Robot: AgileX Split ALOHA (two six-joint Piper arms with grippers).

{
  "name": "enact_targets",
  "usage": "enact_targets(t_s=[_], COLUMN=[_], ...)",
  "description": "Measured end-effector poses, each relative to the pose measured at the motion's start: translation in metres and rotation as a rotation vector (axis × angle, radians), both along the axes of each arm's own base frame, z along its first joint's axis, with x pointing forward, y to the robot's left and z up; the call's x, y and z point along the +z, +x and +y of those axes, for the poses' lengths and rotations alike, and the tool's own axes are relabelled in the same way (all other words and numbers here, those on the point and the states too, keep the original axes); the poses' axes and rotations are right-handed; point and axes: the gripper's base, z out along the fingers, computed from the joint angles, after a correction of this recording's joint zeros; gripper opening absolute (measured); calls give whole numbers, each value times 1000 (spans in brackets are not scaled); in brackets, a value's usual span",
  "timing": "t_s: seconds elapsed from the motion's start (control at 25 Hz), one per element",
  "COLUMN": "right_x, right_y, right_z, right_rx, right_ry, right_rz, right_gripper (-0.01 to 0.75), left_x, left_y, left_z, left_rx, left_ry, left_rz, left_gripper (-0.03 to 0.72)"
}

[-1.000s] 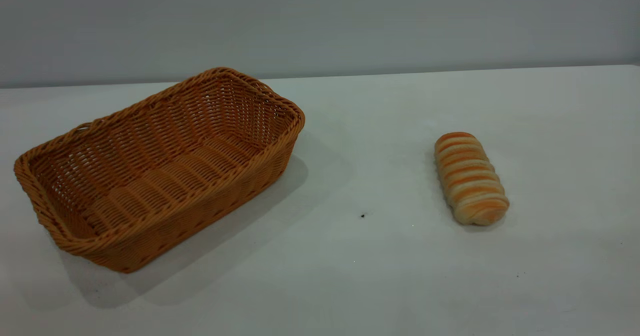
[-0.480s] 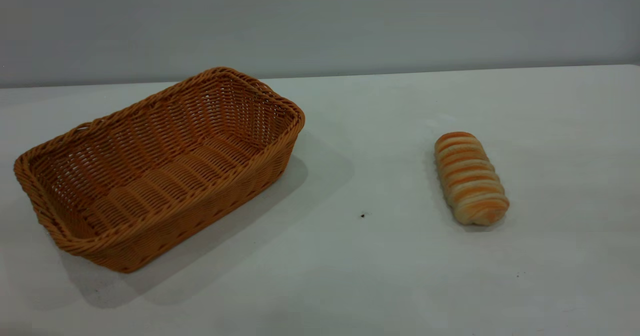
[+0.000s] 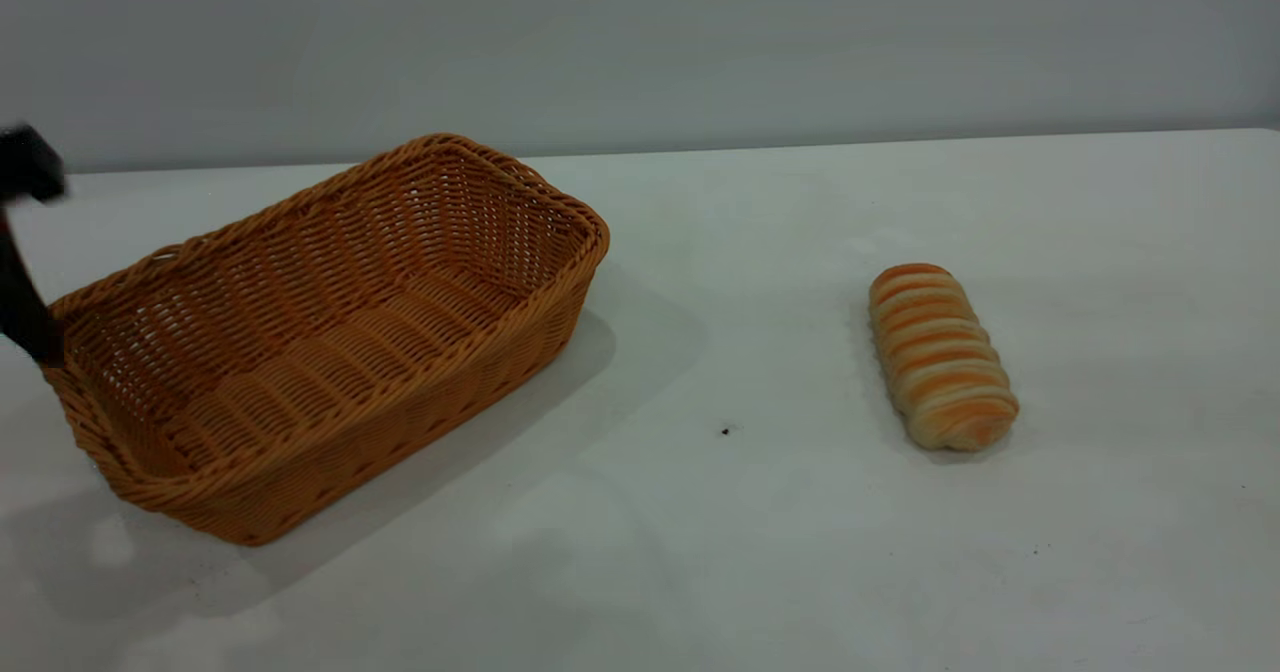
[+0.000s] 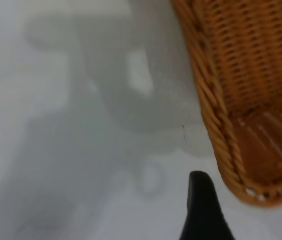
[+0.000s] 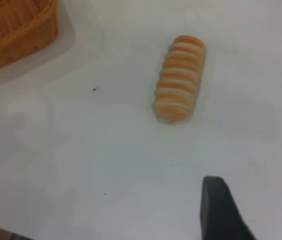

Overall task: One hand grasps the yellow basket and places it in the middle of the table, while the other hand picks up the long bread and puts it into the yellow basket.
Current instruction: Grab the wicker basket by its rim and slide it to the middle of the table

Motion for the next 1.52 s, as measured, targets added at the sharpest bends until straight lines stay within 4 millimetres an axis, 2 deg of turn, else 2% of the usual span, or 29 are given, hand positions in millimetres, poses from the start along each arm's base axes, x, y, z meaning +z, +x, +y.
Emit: enact_targets(t_s=[0.24,0.64,0.76,0.84,0.96,1.0,1.24,1.52], right_x=[0,0,0,0,0,0,0,-1], right_y=[-1,-1,-1,-1,-1,-1,-1,-1], right_z=[0,0,0,0,0,0,0,1], right_rx=[2,2,2,2,3,4,4,7], right_ry=[0,0,0,0,0,1,1,1], right_rz=[2,2,2,2,2,4,6,11], right_gripper=[403,403,403,403,403,403,403,403], left_x=[-34,-82,-93,-95,-96,-95,-93,-79], left_y=[14,29,32,35,37,40,44,72], left_z=[-1,-2,-2,-1,-1,-2,-2,0], left_rx=[120,160,162,161,177,182,101,-249], left_ry=[-29,-38,-36,-37,-44,-48,-20,147], left_rz=[34,42,23,0,-27,-46,-70,-54], left_gripper=[517,517,476,379,128,105,109,113])
